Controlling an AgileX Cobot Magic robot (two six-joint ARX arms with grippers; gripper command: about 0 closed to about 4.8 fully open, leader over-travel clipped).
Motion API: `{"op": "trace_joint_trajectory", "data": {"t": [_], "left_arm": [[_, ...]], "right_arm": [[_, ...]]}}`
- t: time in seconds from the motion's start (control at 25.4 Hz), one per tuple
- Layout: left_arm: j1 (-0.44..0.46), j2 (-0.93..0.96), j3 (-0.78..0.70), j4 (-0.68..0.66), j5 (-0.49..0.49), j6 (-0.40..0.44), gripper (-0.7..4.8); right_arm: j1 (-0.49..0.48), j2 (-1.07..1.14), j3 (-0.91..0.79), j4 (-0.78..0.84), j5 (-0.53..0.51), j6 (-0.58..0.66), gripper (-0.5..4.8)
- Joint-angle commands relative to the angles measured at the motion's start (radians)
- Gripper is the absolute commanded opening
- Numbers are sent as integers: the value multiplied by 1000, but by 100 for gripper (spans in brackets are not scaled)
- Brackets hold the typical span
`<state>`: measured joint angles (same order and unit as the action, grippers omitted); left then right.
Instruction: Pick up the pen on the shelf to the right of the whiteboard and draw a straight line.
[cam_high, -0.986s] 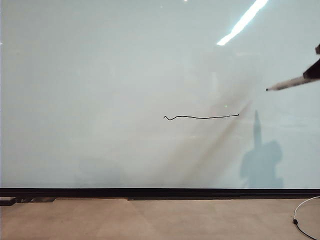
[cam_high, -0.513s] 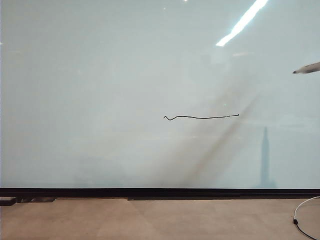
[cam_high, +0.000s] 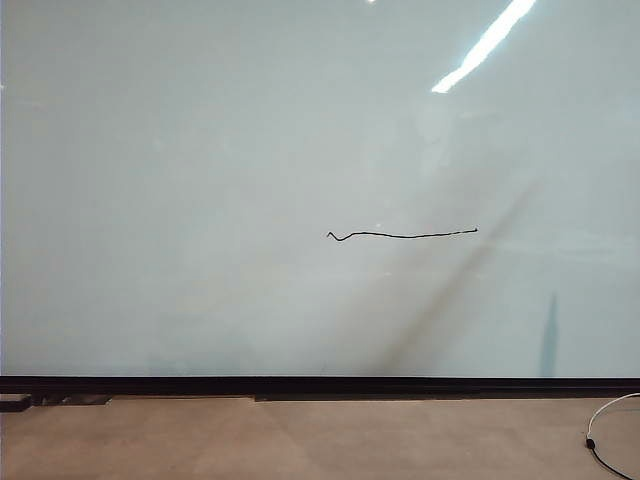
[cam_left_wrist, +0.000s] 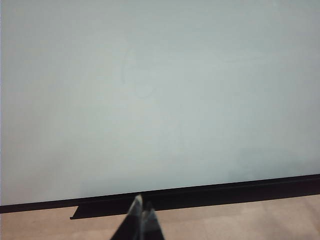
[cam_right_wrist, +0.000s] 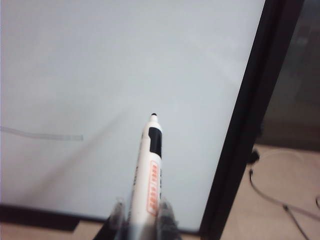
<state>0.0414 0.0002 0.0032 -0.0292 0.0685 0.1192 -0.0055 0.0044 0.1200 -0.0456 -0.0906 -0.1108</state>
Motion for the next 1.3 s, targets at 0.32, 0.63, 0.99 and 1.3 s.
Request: {"op": "trace_joint_trajectory", "data": {"t": [0.32,0.63,0.99,1.3], "left_arm": [[0,0,4,3,3,2,-5],[0,0,4,1,3,2,-5],[0,0,4,1,3,2,-5],[0,0,4,1,3,2,-5]], "right_arm": [[1,-3,-74,93,-16,-80,-5],[1,-3,-120,220,-12,-95,-5],[1,-3,-120,223,36,-94,-5],[0,-3,-120,148,37,-92,-5]]}}
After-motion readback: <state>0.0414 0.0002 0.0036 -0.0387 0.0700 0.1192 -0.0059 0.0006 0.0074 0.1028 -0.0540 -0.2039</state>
